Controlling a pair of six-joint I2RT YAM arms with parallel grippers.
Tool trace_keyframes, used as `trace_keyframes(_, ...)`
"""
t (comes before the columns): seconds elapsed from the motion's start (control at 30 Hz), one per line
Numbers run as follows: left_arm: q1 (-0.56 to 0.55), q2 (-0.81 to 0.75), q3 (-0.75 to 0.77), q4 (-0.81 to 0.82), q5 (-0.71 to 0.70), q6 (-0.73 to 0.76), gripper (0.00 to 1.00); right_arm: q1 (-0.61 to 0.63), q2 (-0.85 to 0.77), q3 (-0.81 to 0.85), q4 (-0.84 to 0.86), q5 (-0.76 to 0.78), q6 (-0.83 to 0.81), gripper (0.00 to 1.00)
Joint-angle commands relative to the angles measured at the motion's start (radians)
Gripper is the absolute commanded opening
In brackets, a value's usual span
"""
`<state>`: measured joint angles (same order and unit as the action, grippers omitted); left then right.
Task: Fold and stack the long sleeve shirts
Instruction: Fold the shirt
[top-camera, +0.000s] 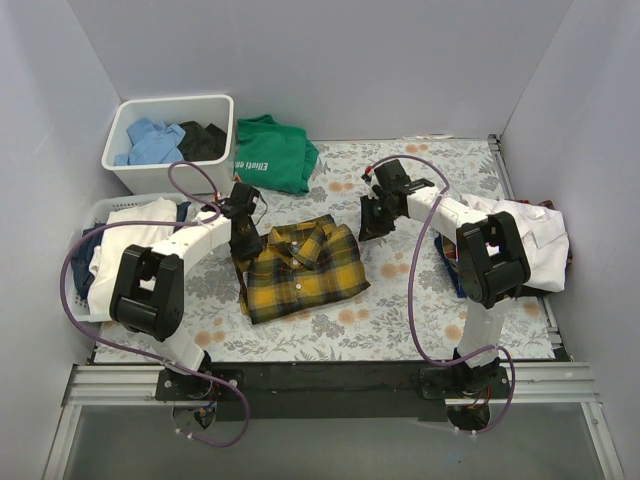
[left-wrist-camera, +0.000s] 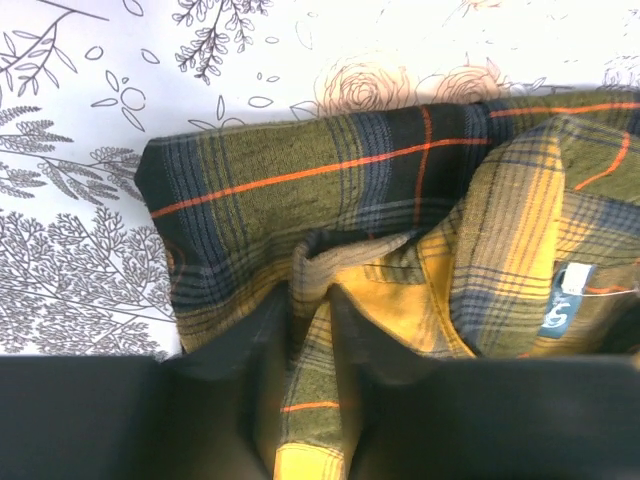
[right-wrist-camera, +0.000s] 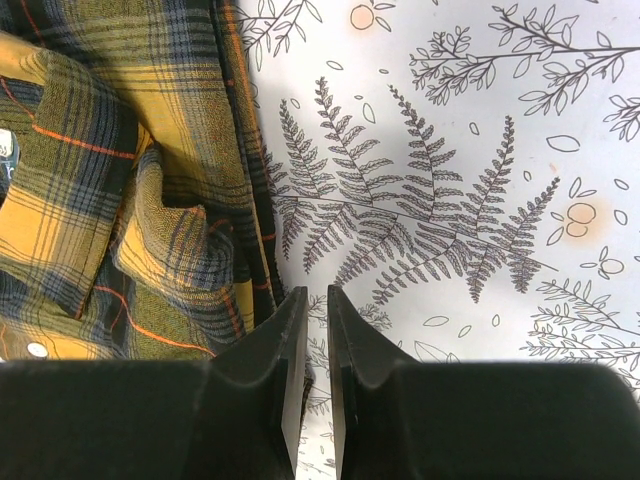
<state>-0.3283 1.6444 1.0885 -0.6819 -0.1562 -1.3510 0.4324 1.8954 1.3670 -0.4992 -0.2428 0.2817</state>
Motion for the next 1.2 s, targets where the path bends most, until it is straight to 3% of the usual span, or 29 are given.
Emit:
trace_keyframes(0.0,0.006,-0.035,0.037,0.035,0.004,0.013,0.11,0.000,-0.013,0.040,-0.016,-0.010,-0.007,0.22)
trace_keyframes(0.07,0.006,-0.032,0.034,0.025,0.007,0.016,0.00,0.000,-0.018,0.040,-0.016,-0.010,-0.006,0.22)
trace_keyframes(0.5,0.006,-0.195,0.102,-0.031,-0.052,0.042,0.00,0.002,-0.091,0.000,0.083,-0.056,0.017,0.19)
trace_keyframes(0.73,0.006,-0.238,0.107,-0.047,-0.074,0.030,0.00,0.005,-0.062,0.061,0.100,-0.133,0.005,0.38)
trace_keyframes(1.07,0.021,-0.212,0.021,0.007,-0.184,-0.014,0.00,0.063,0.008,0.138,0.093,-0.211,-0.041,0.39)
trace_keyframes(1.13,0.026,-0.164,0.024,0.031,-0.166,0.003,0.11,0.072,0.021,0.139,0.091,-0.214,-0.030,0.40)
trace_keyframes(1.17,0.029,-0.149,0.027,0.060,-0.166,0.012,0.12,0.074,0.024,0.138,0.093,-0.213,-0.016,0.40)
